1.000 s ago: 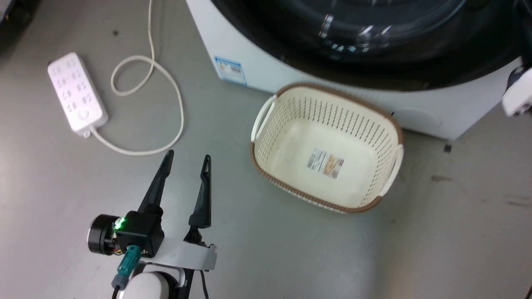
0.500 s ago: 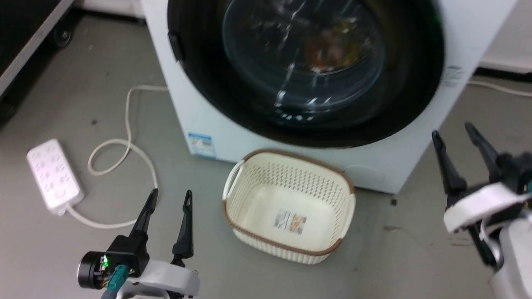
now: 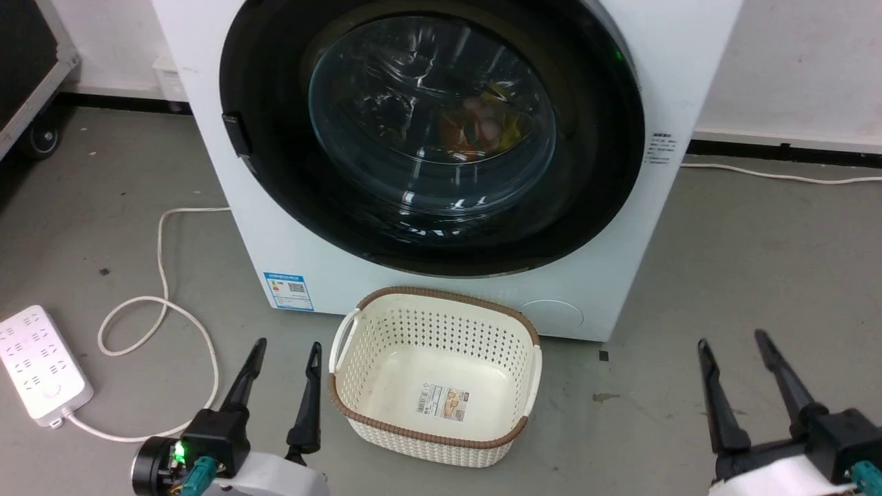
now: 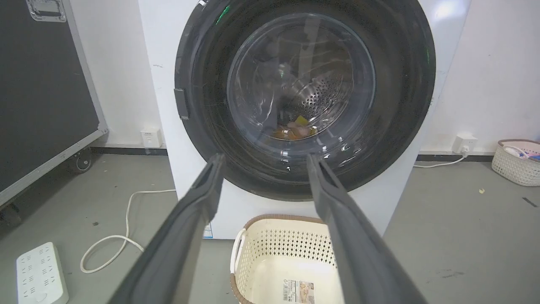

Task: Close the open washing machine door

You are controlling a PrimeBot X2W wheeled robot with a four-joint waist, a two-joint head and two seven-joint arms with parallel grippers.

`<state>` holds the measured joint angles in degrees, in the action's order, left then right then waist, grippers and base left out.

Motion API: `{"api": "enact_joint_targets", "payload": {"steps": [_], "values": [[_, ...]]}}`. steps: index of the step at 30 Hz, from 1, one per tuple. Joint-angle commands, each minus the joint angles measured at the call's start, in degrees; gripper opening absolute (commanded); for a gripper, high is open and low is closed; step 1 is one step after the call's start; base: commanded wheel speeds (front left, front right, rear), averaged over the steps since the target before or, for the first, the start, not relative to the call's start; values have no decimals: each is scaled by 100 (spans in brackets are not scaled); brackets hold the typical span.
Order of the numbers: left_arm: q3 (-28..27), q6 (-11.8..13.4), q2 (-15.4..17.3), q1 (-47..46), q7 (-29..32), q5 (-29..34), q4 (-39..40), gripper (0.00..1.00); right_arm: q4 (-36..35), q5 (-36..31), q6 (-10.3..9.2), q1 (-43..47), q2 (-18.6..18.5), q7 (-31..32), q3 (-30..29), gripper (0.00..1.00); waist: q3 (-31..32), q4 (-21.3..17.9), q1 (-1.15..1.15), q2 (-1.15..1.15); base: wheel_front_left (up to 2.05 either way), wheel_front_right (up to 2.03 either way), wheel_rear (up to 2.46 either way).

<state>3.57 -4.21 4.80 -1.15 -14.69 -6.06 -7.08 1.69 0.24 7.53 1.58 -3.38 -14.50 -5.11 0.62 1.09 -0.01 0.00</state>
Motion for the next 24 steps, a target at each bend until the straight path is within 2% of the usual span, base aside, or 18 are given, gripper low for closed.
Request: {"api": "enact_joint_targets", "payload": {"steps": [1,13,14,24], "values": [[32,-18,20,72,-30,37,-29,100,-58,-44,-4,124,39,-14,-23,100,3,-39,1,0,0,0,0],[86,-53,8,66,-30,20,-194,100,172,212,-4,250,49,-10,-16,100,16,-168,1,0,0,0,0],[103,-49,-8,3,12,-16,-217,0,162,185,0,147,24,11,-9,0,17,-173,1,0,0,0,0],[66,-10,-28,12,132,35,-141,0,134,168,0,119,26,130,34,0,11,-168,1,0,0,0,0]]}}
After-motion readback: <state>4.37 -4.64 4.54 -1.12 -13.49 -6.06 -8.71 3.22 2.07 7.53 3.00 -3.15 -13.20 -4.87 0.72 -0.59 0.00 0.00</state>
